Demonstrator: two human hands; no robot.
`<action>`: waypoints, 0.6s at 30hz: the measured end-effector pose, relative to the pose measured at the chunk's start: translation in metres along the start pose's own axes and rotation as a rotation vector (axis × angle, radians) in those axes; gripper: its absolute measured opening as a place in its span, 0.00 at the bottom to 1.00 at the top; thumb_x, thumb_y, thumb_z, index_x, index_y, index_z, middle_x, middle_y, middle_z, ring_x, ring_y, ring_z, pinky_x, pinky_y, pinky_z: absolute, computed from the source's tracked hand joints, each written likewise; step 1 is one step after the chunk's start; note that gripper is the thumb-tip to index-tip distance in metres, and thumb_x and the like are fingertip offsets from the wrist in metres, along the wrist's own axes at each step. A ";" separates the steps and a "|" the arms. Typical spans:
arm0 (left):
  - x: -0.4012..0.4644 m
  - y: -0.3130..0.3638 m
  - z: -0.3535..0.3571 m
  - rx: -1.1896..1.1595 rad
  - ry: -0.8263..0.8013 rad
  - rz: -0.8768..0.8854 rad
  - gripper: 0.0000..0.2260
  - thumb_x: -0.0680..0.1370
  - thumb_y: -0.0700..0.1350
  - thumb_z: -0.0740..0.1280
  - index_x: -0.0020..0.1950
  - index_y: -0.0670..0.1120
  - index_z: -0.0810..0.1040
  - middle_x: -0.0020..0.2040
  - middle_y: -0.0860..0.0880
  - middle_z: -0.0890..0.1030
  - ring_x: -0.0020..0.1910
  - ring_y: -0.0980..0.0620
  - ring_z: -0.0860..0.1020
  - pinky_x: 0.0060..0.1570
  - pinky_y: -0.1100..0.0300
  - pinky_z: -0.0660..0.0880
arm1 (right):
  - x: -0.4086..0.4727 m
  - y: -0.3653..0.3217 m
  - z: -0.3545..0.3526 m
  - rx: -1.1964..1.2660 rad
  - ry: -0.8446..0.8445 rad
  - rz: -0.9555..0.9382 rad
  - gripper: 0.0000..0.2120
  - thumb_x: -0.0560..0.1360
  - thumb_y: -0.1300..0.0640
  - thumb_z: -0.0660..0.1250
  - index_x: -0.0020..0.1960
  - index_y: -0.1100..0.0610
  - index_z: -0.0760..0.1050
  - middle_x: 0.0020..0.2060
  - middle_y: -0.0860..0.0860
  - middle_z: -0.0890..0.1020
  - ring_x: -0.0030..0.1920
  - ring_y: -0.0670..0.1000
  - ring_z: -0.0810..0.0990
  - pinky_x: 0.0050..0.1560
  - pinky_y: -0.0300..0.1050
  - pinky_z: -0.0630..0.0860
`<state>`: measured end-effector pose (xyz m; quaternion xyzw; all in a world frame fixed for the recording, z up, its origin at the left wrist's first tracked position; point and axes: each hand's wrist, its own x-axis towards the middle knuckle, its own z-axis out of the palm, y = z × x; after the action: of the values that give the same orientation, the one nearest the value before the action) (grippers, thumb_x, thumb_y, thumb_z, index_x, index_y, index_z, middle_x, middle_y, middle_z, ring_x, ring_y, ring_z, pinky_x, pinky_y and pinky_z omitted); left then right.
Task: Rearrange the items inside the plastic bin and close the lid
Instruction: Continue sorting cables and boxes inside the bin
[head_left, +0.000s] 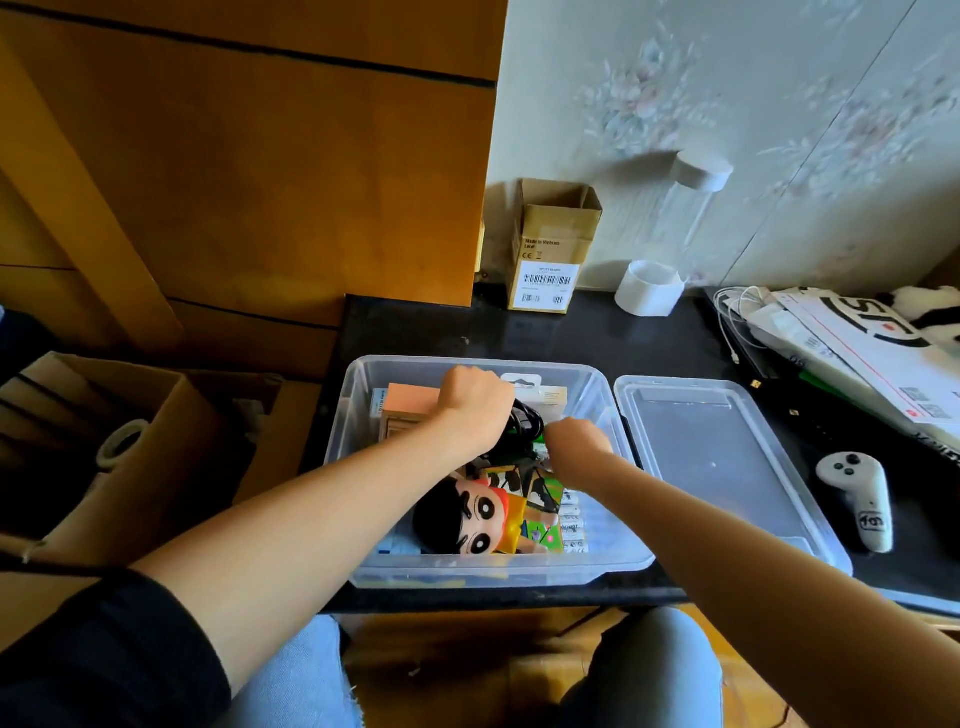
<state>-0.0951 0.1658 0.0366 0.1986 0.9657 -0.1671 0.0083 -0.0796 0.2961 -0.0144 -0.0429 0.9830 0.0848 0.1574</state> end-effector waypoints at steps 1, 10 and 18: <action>0.000 0.000 0.000 -0.005 0.002 0.000 0.12 0.77 0.39 0.63 0.60 0.44 0.76 0.55 0.46 0.80 0.55 0.47 0.78 0.41 0.58 0.66 | -0.002 0.000 0.001 -0.051 -0.013 -0.020 0.11 0.74 0.67 0.62 0.55 0.61 0.76 0.52 0.56 0.80 0.53 0.57 0.79 0.43 0.43 0.72; -0.001 -0.001 0.001 -0.019 -0.006 -0.008 0.12 0.77 0.40 0.64 0.60 0.45 0.75 0.55 0.46 0.80 0.55 0.47 0.78 0.40 0.58 0.66 | -0.003 0.000 0.005 -0.209 0.016 -0.060 0.12 0.73 0.69 0.62 0.53 0.59 0.78 0.50 0.53 0.81 0.52 0.54 0.80 0.44 0.41 0.72; -0.002 -0.001 0.000 -0.034 -0.021 0.002 0.15 0.77 0.41 0.65 0.64 0.44 0.73 0.55 0.46 0.80 0.54 0.47 0.78 0.39 0.58 0.65 | -0.003 0.002 -0.010 -0.040 0.040 -0.008 0.13 0.72 0.71 0.61 0.54 0.62 0.76 0.52 0.56 0.80 0.54 0.57 0.80 0.46 0.44 0.75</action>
<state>-0.0938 0.1639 0.0371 0.1975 0.9681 -0.1526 0.0221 -0.0802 0.2962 -0.0040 -0.0515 0.9839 0.1027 0.1371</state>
